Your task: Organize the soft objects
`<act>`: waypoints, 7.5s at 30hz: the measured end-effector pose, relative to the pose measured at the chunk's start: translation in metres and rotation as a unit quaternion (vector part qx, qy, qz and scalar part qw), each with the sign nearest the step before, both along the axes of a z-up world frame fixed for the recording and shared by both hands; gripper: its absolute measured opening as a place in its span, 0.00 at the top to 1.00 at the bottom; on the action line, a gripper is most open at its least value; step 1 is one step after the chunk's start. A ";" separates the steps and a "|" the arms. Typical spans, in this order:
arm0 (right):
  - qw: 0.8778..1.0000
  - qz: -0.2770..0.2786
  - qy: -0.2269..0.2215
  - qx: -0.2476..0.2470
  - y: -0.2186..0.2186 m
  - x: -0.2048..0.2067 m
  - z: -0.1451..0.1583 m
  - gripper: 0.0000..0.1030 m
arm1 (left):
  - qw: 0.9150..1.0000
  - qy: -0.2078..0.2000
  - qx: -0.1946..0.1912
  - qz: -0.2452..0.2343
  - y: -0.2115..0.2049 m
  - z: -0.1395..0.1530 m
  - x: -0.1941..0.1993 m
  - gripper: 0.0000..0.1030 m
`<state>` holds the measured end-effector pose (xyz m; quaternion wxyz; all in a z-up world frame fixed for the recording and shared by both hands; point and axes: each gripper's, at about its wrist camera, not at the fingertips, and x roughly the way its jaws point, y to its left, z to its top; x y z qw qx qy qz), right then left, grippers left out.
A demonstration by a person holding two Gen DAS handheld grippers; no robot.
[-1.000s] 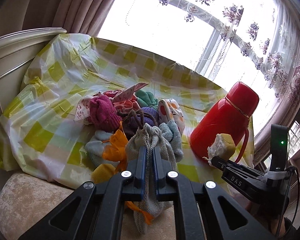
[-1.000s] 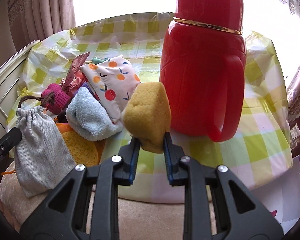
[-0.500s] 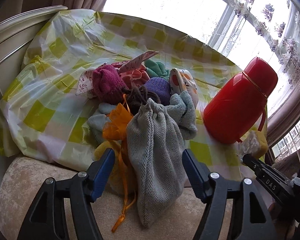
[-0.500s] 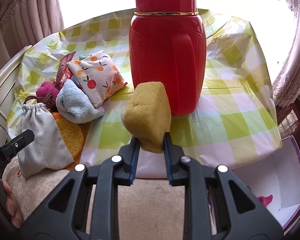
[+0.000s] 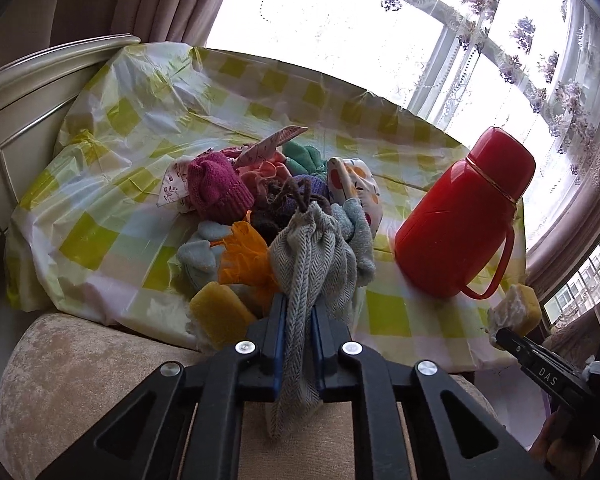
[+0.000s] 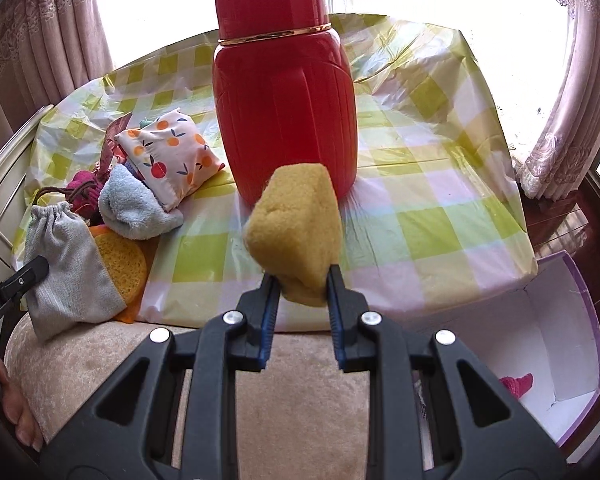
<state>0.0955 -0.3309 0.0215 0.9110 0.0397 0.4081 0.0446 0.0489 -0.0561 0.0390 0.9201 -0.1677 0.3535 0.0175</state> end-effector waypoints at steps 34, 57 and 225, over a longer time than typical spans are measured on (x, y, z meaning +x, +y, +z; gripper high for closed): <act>0.981 -0.189 0.034 -0.028 -0.177 -0.067 -0.008 0.74 | 0.951 0.011 -0.128 -0.281 -0.191 0.018 -0.006 0.90; 0.974 -0.216 0.057 -0.023 -0.204 -0.081 -0.024 0.73 | 0.964 -0.026 -0.135 -0.228 -0.150 0.034 0.006 0.90; 0.978 0.184 0.096 -0.029 0.094 0.103 -0.047 0.46 | 0.997 -0.066 0.035 -0.010 0.006 0.010 0.033 0.33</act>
